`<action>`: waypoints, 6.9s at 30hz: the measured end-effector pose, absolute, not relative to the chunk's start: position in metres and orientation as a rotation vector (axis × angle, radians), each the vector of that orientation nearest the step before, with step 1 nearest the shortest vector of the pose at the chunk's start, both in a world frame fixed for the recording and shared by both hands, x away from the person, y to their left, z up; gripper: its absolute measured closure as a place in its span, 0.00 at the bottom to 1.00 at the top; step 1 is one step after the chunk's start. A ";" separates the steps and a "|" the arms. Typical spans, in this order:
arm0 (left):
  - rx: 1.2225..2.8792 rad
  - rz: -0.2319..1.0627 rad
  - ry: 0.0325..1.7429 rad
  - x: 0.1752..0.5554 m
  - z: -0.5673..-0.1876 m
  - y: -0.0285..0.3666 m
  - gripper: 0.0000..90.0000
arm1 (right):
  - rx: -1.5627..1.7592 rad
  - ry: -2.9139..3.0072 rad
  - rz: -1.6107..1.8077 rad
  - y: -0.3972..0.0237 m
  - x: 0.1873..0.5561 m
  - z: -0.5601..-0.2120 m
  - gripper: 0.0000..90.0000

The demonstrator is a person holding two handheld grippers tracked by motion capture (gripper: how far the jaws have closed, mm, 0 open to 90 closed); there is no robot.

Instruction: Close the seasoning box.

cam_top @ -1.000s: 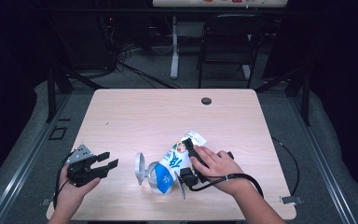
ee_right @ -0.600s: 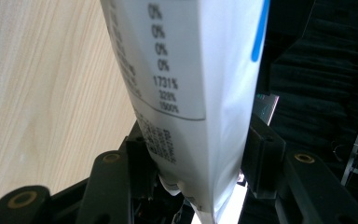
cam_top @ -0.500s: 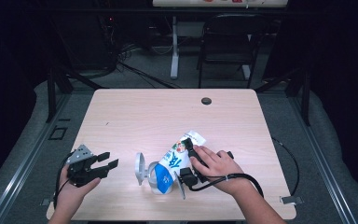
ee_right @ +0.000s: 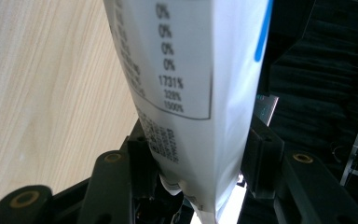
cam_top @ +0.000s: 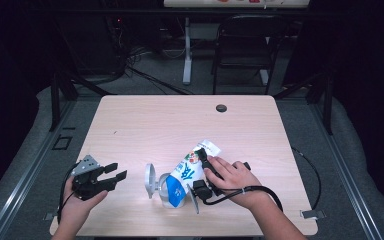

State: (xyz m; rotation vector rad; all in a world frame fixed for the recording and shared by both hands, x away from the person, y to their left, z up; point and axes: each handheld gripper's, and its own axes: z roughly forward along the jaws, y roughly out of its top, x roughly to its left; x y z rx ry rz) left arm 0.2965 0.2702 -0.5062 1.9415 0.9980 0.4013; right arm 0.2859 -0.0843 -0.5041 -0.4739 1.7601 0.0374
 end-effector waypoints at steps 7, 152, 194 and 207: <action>1.943 0.401 0.999 0.297 -0.506 0.270 0.56 | -0.477 1.755 0.010 -0.084 0.285 -0.503 0.61; 1.936 0.404 1.009 0.297 -0.508 0.271 0.56 | -0.566 1.635 -0.020 -0.082 0.277 -0.511 0.78; 1.938 0.402 1.010 0.298 -0.509 0.272 0.56 | -0.534 1.609 -0.010 -0.079 0.274 -0.509 0.88; 1.939 0.403 1.010 0.298 -0.509 0.272 0.56 | -0.550 1.598 -0.012 -0.079 0.274 -0.508 0.88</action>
